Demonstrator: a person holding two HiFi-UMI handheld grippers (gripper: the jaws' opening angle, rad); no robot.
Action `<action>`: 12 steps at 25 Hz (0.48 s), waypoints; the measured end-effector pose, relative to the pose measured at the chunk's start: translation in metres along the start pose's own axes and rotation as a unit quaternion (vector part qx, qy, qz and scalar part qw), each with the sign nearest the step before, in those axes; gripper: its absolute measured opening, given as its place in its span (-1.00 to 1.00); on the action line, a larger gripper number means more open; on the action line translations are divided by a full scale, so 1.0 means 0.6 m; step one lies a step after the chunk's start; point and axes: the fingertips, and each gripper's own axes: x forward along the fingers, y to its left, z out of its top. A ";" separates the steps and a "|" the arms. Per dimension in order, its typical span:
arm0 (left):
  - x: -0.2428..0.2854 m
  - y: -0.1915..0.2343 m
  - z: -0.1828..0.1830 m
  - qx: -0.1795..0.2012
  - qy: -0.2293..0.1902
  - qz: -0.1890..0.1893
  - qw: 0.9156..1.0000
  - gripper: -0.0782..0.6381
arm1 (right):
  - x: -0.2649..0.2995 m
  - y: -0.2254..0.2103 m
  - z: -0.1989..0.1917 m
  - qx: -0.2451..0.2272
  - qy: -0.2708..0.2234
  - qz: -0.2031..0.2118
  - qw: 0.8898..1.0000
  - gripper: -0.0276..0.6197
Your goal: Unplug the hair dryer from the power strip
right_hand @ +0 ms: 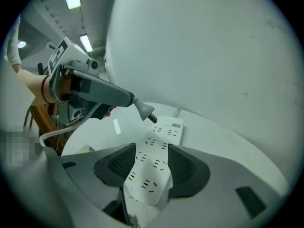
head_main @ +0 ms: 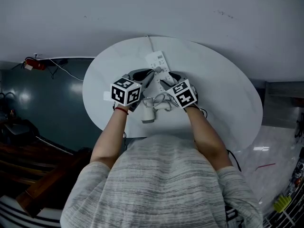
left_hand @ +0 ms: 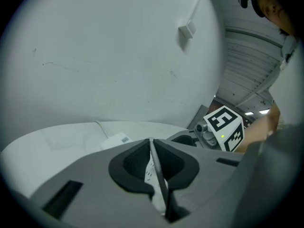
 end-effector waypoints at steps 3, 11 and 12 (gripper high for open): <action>-0.006 -0.014 0.006 -0.004 -0.018 -0.007 1.000 -0.71 | -0.033 -0.007 0.017 0.008 -0.035 -0.008 0.999 -0.21; -0.019 -0.062 0.017 0.001 -0.057 -0.025 0.998 -0.71 | -0.112 -0.003 0.048 0.014 -0.103 -0.021 0.994 -0.21; -0.021 -0.068 0.019 0.003 -0.063 -0.026 0.998 -0.70 | -0.119 0.000 0.051 0.012 -0.108 -0.023 0.994 -0.22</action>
